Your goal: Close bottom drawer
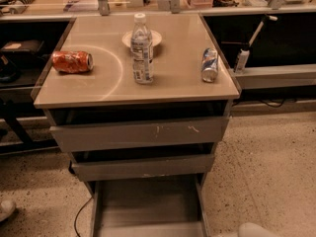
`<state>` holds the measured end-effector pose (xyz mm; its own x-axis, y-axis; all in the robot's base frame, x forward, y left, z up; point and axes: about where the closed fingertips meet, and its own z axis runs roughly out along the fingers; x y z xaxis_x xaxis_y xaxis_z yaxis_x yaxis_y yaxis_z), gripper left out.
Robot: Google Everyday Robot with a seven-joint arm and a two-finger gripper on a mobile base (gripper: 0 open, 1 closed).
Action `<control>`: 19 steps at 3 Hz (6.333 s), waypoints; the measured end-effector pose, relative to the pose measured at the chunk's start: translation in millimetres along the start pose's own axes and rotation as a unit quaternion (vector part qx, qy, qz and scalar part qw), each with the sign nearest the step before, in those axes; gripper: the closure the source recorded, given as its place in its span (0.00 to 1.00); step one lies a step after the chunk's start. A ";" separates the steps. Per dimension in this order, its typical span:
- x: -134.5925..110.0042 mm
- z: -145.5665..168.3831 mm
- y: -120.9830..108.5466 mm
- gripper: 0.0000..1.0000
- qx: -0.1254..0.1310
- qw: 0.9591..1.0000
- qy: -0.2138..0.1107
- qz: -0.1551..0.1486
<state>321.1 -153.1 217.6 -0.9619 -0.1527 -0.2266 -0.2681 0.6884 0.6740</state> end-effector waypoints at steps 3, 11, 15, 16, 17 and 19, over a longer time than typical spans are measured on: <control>-14.7 22.5 -2.4 1.00 0.002 1.000 -0.018 0.002; 8.2 28.4 -13.4 1.00 0.012 0.998 -0.008 0.064; -61.1 44.9 -6.6 1.00 0.003 0.998 -0.062 0.024; -102.8 59.3 17.8 1.00 -0.027 0.997 -0.075 0.000; -103.4 59.2 17.5 1.00 -0.027 0.997 -0.075 0.000; -81.1 40.3 8.0 1.00 -0.009 0.994 -0.096 0.044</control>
Offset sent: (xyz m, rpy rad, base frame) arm 0.0254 0.0197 -0.0288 -0.0040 -0.0341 -0.0488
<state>399.1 -106.6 213.0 -0.9541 0.0467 -0.2957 -0.1866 0.6794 0.7096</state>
